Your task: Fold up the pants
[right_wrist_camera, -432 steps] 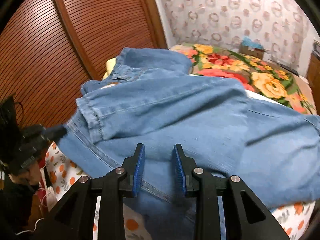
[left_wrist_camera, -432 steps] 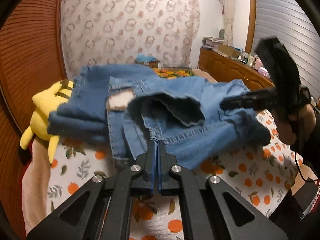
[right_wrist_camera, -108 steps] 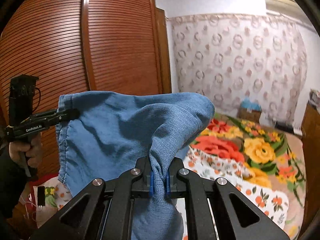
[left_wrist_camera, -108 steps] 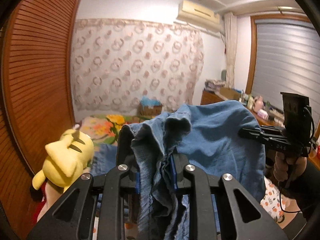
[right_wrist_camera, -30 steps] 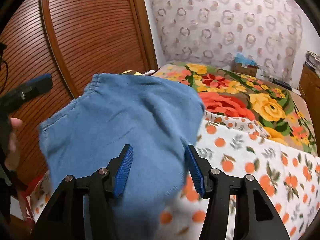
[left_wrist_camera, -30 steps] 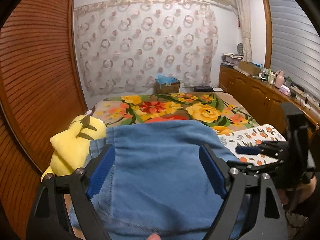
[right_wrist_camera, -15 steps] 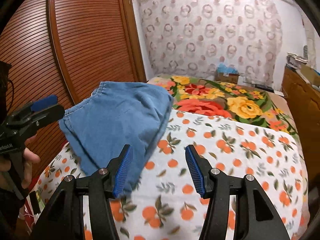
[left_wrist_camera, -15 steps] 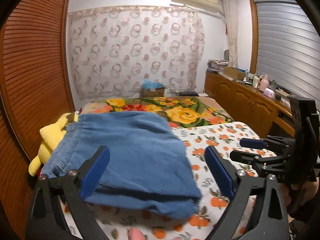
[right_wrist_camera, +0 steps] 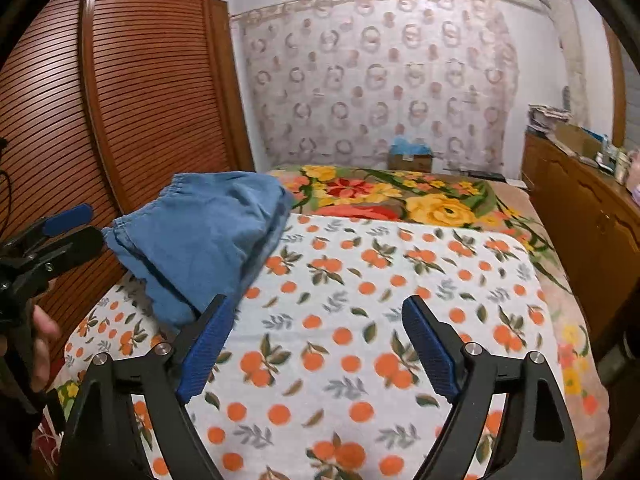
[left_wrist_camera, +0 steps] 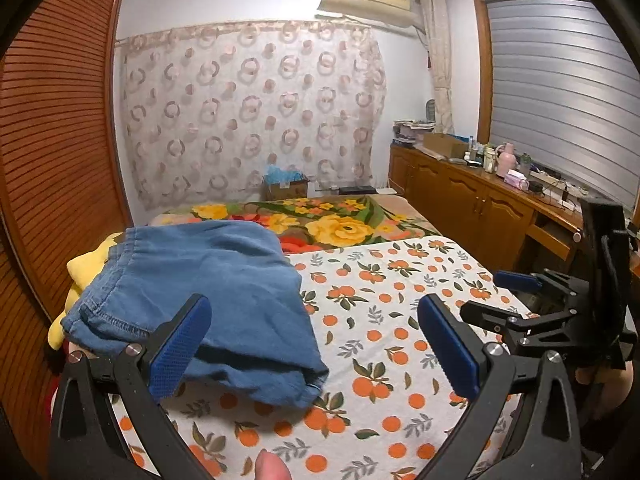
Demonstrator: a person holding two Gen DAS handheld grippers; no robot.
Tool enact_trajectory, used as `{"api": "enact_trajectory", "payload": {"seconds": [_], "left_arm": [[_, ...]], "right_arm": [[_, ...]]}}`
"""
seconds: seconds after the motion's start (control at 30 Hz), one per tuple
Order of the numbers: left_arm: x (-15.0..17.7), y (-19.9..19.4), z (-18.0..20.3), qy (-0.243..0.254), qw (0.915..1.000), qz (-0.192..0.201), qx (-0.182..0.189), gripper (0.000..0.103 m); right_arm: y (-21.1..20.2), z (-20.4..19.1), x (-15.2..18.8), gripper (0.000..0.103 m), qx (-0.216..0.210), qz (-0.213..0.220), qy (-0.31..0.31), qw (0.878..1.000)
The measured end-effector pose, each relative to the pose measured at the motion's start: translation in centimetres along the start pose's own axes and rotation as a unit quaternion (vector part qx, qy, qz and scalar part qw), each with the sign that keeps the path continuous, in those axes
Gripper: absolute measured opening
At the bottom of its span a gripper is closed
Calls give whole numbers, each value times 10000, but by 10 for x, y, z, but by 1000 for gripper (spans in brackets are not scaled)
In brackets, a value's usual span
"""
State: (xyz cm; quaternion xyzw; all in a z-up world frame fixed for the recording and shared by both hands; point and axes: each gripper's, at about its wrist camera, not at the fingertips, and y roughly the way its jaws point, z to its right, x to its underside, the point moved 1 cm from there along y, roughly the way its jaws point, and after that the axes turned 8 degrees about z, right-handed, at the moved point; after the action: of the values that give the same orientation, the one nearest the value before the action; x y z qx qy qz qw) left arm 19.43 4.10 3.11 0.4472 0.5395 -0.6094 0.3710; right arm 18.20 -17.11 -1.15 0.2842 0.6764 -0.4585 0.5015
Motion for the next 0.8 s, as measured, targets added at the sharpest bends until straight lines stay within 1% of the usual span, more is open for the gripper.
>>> {"api": "enact_trajectory", "payload": {"seconds": [0.17,0.23,0.33,0.5,0.67,0.8], "left_arm": [[9,-10,16,28,9999,-53,-113,103],[12,-14,21,29,9999,-64,-114,103],[19,-21,31,-25,10000,-85,-3,103],[30,-31,45,49,9998,-152,-83,103],[39,-38,45,-57,9997,-244,-80,103],[42,-48,47,-14,9996,-218,-175,103]], "right_arm": [[-14,2,10,88,272,6,107,9996],[-20,1,12,88,326,21,153,9993],[-29,-3,14,88,406,47,183,9990],[-44,-11,17,88,579,106,152,9982],[-63,-17,21,88,675,164,189,9974],[-74,-19,22,88,682,246,212,9971]]}}
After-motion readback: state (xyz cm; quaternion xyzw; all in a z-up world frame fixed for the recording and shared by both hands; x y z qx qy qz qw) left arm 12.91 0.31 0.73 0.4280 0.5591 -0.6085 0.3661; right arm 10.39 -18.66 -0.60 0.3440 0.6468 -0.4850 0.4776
